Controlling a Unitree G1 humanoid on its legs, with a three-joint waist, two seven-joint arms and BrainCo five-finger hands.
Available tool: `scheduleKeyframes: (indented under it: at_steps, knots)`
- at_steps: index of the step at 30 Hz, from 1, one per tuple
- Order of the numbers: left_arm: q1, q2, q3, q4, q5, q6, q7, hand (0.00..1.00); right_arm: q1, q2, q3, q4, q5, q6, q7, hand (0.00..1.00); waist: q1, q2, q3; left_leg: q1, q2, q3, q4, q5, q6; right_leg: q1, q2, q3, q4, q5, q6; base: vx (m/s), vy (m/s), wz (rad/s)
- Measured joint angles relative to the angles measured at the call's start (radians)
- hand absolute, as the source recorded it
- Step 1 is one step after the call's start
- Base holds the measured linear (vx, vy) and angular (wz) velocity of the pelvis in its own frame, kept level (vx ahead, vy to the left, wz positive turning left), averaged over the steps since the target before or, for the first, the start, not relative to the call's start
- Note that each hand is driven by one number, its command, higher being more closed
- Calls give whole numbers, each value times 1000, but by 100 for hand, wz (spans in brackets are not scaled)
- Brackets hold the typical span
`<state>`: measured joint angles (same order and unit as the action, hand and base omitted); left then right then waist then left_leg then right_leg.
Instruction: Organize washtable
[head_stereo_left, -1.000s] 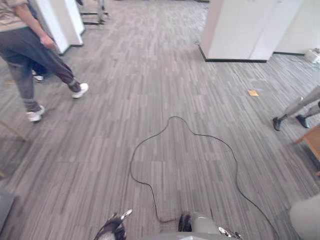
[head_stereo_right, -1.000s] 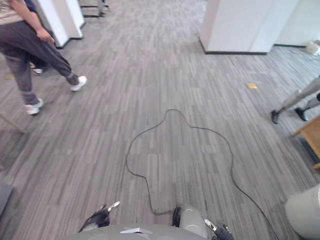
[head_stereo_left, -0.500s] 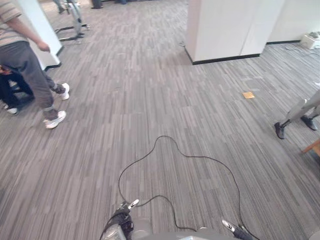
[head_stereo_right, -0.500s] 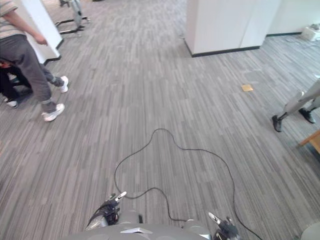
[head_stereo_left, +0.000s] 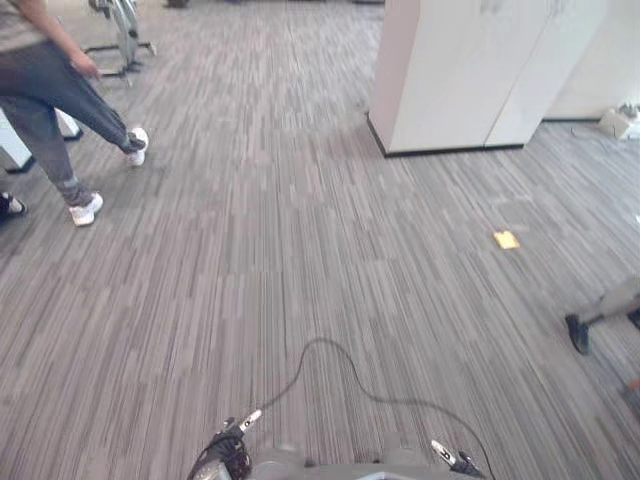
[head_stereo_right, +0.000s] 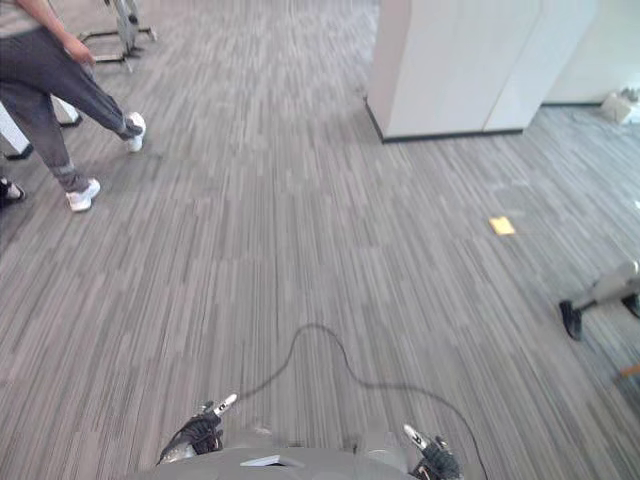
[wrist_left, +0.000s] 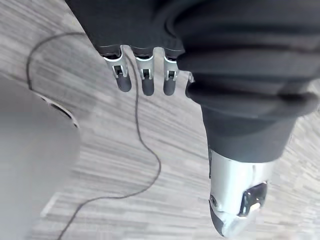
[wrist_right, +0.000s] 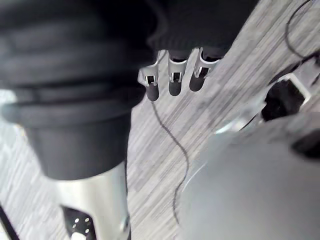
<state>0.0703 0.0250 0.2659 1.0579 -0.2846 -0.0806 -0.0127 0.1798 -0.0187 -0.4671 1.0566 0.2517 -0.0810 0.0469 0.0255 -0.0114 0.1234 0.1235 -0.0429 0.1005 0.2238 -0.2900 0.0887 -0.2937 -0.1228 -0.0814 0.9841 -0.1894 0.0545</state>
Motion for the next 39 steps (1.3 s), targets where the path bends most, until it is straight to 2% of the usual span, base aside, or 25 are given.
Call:
scheduleKeyframes:
  at_steps: [2, 4, 6, 7, 8, 9, 10, 11, 12, 13, 15, 16, 18, 19, 20, 22, 24, 26, 27, 29, 31, 33, 36, 38, 39]
  knots:
    - [-4, -15, 1, 8, 3, 6, 1, 0, 28, 0, -15, 3, 1, 8, -4, 0, -30, 21, 2, 115, 37, -65, -57, -64, 12, -84, 16, -88, -435, 41, 19, -237, 80, 80]
    - [-8, -28, 10, 1, 37, 6, -2, 0, 64, 7, -14, 2, 2, 20, -7, 0, -50, 20, -8, 203, 61, -119, -99, -96, -16, -96, 15, -95, -746, 126, 60, -18, -84, 111]
    - [2, -57, 55, 2, 55, -1, -5, 0, 84, 5, -11, 4, 2, 29, -8, 0, -56, 30, -27, 225, 74, -155, 40, -120, -26, -114, 18, -77, -665, 234, -22, 333, -276, 100]
    - [7, -76, 77, 10, 68, 8, -4, 0, 96, -17, -18, 2, 2, 27, -7, 0, -61, 72, -50, 163, 115, -160, 247, -95, -67, -84, 35, -75, -625, 294, -10, 508, -279, 54]
    - [11, -94, 96, 10, 72, 9, -3, 0, 91, -40, -19, -1, 2, 27, -8, 0, -57, 108, -59, 119, 142, -158, 358, -41, -87, -68, 55, -100, -602, 260, -21, 559, -286, 29]
    - [14, -106, 124, 21, 75, 18, -7, 0, 74, -54, -14, -15, 2, 27, -6, 0, -53, 131, -65, 10, 155, -156, 584, 204, -104, -22, 75, -104, -588, 194, -33, 385, -255, -18]
    - [27, -97, 140, 22, 73, 25, -4, 0, 62, -50, -4, -39, 3, 23, -4, 0, -35, 123, -50, -77, 166, -141, 738, 503, -154, 57, 88, -89, -615, 150, -54, 323, -231, -21]
    - [28, -95, 139, 16, 71, 27, -5, 0, 42, -51, -3, -44, 3, 21, -8, 0, -28, 125, -37, -148, 189, -110, 877, 454, -127, 139, 103, -82, -646, 113, -70, 187, -137, -15]
    - [38, -79, 122, -13, 46, 18, -6, 0, 18, -50, 9, -33, 3, 24, -9, 0, -12, 102, -14, -246, 204, -54, 1013, 291, -83, 284, 103, -70, -695, 55, -80, 76, -31, -1]
    - [41, -64, 106, -24, 36, 12, -7, 0, 3, -50, 18, -26, 3, 26, -9, 0, -7, 87, -7, -280, 201, -31, 1016, 237, -81, 336, 96, -65, -715, 36, -83, -26, 24, -6]
    - [49, -20, 61, -41, 12, -1, -5, 0, -50, -46, 73, -22, 6, 18, -9, 0, 13, 52, -4, -407, 197, 50, 878, 124, -78, 444, 73, -37, -769, -13, -69, 64, -19, -46]
    - [52, -11, 45, -40, -8, -8, -3, 0, -91, -42, 81, -18, 7, 16, -9, 0, 28, 42, 0, -466, 183, 73, 660, 92, -84, 485, 52, -12, -770, -41, -54, 0, -11, -86]
    - [74, -4, 44, -38, -14, -9, 4, 0, -134, -38, 90, -17, 9, 1, -9, 0, 41, 41, -2, -480, 156, 51, 277, 137, -128, 541, 28, 31, -789, -92, -36, -161, 68, -85]
    - [98, -5, 41, -39, -20, -9, 6, 0, -152, -35, 116, -19, 19, -5, -10, 0, 44, 52, -6, -499, 159, -15, 69, 222, -154, 593, 21, 58, -821, -135, -44, 260, 97, -93]
    - [132, -4, 44, -26, -33, -6, 16, 0, -154, -26, 132, -12, 43, -10, -16, 0, 60, 45, -31, -535, 147, -22, 157, 306, -168, 624, 8, 99, -828, -153, -47, 475, 110, -77]
    - [117, 23, 46, 6, -43, -5, 26, 0, -155, 6, 137, 22, 43, -12, -19, 0, 58, -3, -50, -556, 109, -3, 225, 269, -107, 575, -29, 137, -731, -88, -67, 816, 144, -20]
    - [114, 38, 48, 11, -45, -4, 28, 0, -153, 15, 118, 56, 43, -13, -16, 0, 60, -33, -47, -509, 58, 18, 255, 215, -58, 499, -60, 209, -500, 17, 21, 725, 165, 12]
    - [106, 46, 43, 30, -45, -3, 36, 0, -149, 17, 53, 95, 44, -12, -20, 0, 36, -38, -27, -390, 15, 29, 254, 140, -13, 414, -52, 259, -168, 210, 165, 479, 93, 34]
    - [103, 53, 19, 37, -45, 2, 37, 0, -133, 12, 35, 89, 55, -13, -16, 0, 27, -34, -31, -313, -3, 23, 218, 128, 0, 347, -52, 233, -21, 217, 178, 260, -10, 23]
    - [83, 48, -14, 28, -44, 4, 34, 0, -112, 1, 25, 73, 79, -18, -9, 0, 21, -7, -25, -184, -4, 6, 112, 110, -3, 225, -31, 157, 97, 170, 109, 86, -87, 6]
    - [53, 46, -32, 25, -43, 4, 32, 0, -87, 1, 7, 59, 82, -14, -4, 0, 18, 6, -13, -74, 7, -2, 24, 108, -6, 140, -33, 43, 56, 54, 38, -86, -107, 0]
    - [38, 22, -33, 15, -44, 2, 32, 0, -57, -1, -7, 36, 81, -10, -6, 0, 7, 19, -10, 32, 34, -11, -50, 97, -21, 122, -43, -130, -287, -6, 14, -225, -18, 10]
    - [7, -12, -14, -13, -42, -6, 25, 0, -35, -2, 5, 35, 81, -2, -10, 0, 8, 6, -10, 64, 41, -46, -33, 57, -57, 124, -30, -129, -621, 68, 3, -127, 27, 46]
    - [10, -15, 22, -39, -40, -13, 23, 0, 3, 0, 70, 36, 82, 1, -19, 0, 1, -33, -25, 80, 36, -79, 13, -9, -104, 148, -26, -75, -733, 257, -6, 107, -169, 59]
    - [7, -29, 35, -26, -34, -13, 24, 0, 5, -15, 72, 38, 82, 1, -20, 0, 4, -14, -24, 96, 61, -83, 19, -23, -115, 160, -13, -90, -720, 236, -16, 231, -258, 22]
